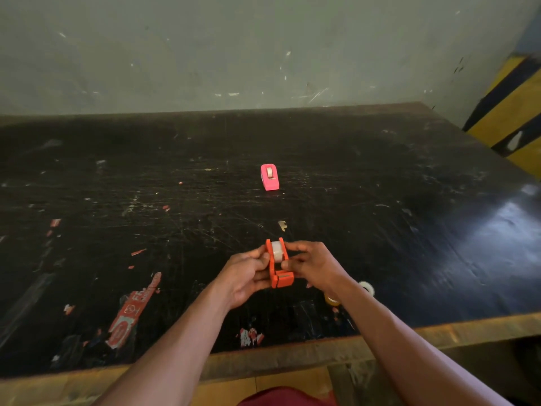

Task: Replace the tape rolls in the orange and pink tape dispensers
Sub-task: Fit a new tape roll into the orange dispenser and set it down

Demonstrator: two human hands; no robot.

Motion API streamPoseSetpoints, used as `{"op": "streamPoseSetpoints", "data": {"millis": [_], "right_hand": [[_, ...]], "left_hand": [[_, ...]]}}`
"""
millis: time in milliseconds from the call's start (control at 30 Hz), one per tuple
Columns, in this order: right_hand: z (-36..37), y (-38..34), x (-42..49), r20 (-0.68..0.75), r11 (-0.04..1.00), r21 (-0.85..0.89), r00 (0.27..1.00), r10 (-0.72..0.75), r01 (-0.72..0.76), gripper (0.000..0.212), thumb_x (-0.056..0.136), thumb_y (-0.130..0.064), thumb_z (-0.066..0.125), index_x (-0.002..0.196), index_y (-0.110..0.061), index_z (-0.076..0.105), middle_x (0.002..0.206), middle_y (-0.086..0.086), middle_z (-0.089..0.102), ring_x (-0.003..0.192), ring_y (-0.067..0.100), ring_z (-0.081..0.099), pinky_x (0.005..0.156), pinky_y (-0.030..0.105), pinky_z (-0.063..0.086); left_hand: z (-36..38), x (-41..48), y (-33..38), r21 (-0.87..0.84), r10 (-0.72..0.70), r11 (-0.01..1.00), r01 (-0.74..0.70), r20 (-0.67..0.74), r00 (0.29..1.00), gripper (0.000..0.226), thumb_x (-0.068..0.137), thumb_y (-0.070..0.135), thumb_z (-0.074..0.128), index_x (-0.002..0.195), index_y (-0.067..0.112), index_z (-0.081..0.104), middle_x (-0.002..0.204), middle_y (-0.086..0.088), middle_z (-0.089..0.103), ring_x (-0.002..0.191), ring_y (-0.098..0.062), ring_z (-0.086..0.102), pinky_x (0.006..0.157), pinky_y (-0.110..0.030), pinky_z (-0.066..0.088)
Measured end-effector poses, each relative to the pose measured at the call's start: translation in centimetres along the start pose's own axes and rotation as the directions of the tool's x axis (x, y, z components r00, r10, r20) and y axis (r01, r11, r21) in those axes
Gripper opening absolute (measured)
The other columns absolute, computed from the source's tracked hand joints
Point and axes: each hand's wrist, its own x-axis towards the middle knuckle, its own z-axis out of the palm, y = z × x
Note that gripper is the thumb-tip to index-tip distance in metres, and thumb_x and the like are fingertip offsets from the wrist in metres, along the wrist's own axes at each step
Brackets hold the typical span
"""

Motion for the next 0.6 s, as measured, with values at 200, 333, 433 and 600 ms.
{"op": "streamPoseSetpoints", "data": {"millis": [200,333,433,600], "right_hand": [[0.8,0.7,0.4,-0.113,0.998,-0.067,0.993,-0.018,0.011,0.027,0.086,-0.004,0.071,0.11,-0.017,0.073,0.103,0.001,0.076,0.096,0.01,0.073,0.09,0.034,0.058],[0.9,0.4,0.5,-0.109,0.995,-0.095,0.994,-0.031,0.021,0.025,0.088,-0.006,0.069,0.108,-0.02,0.074,0.102,-0.002,0.076,0.093,0.007,0.073,0.087,0.029,0.059],[1.1,0.1,0.6,-0.071,0.976,-0.211,0.995,-0.068,0.052,0.027,0.089,-0.009,0.068,0.11,-0.024,0.074,0.101,-0.005,0.077,0.095,0.005,0.072,0.091,0.032,0.058],[1.4,-0.1,0.3,-0.029,0.966,-0.25,0.997,-0.073,0.064,0.034,0.092,-0.008,0.063,0.117,-0.029,0.07,0.098,-0.003,0.077,0.094,0.009,0.073,0.087,0.034,0.06]], "left_hand": [[-0.5,-0.4,-0.2,0.132,-0.004,0.991,-0.004,0.057,0.998,0.076,0.096,-0.009,0.055,0.158,0.027,0.032,0.113,-0.019,0.077,0.107,-0.032,0.074,0.11,-0.055,0.046],[-0.3,-0.3,-0.4,0.11,0.027,0.994,-0.028,0.005,1.0,0.077,0.095,-0.012,0.054,0.157,0.028,0.035,0.111,-0.019,0.078,0.103,-0.03,0.076,0.089,-0.044,0.057],[-0.2,0.1,-0.7,0.103,0.046,0.994,-0.042,-0.03,0.998,0.076,0.095,-0.012,0.053,0.156,0.029,0.037,0.111,-0.018,0.078,0.102,-0.031,0.076,0.089,-0.044,0.057],[-0.2,0.3,-0.6,0.141,0.075,0.988,-0.066,-0.06,0.995,0.079,0.092,-0.012,0.057,0.156,0.03,0.039,0.109,-0.016,0.078,0.099,-0.029,0.077,0.086,-0.042,0.058]]}}
